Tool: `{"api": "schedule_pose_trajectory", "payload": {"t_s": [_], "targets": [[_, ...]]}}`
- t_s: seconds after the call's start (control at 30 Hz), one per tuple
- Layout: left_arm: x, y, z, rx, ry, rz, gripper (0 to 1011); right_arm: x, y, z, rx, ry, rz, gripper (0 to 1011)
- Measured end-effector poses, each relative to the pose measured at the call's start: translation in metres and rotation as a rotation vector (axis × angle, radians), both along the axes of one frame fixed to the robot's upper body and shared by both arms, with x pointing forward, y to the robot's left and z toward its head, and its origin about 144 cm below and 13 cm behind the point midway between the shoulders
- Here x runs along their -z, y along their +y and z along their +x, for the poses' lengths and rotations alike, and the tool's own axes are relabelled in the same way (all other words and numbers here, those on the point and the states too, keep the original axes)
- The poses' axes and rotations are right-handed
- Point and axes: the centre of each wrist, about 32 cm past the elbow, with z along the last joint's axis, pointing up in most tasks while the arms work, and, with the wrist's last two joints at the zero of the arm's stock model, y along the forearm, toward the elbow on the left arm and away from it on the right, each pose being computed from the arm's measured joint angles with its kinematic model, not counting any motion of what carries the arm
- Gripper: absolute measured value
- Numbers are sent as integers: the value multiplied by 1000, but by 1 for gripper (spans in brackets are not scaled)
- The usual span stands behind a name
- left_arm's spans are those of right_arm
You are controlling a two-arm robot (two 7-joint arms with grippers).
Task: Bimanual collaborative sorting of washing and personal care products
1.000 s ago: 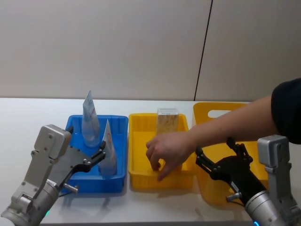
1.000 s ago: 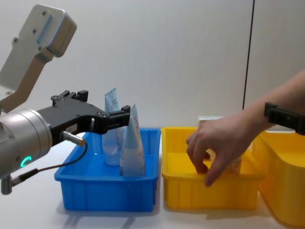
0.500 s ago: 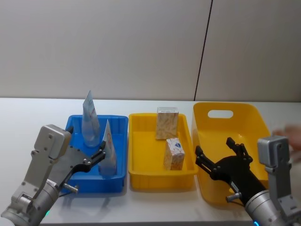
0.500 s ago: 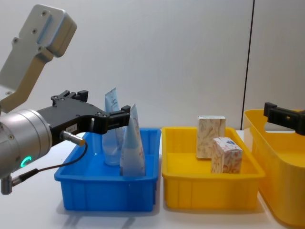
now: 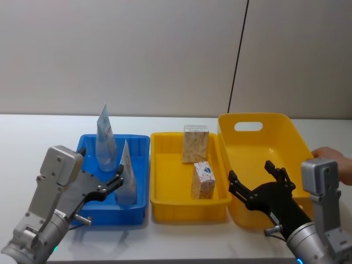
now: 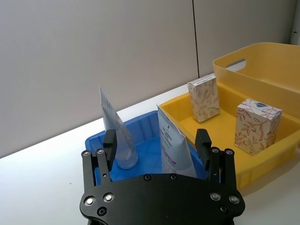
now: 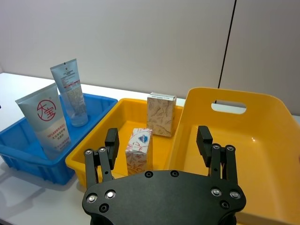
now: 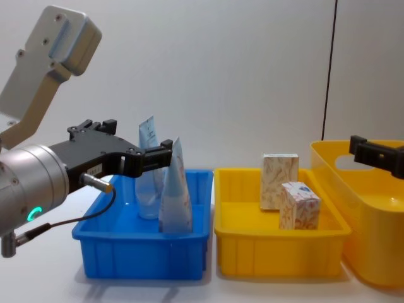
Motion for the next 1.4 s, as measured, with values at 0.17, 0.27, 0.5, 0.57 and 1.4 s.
{"api": "schedule_pose_trajectory", "payload": {"t_s": [0.17,0.27,0.5,0.57,1.4], "targets": [[0,0,0,0,0,0,1001,0,0,0,0,0,0,1004],[0,0,0,0,0,0,1002,0,0,0,0,0,0,1004],[0,0,0,0,0,0,1002,0,0,0,0,0,0,1004],[0,0,0,0,0,0,1002,0,0,0,0,0,0,1004],[0,0,0,0,0,0,1001,0,0,0,0,0,0,1004]]}}
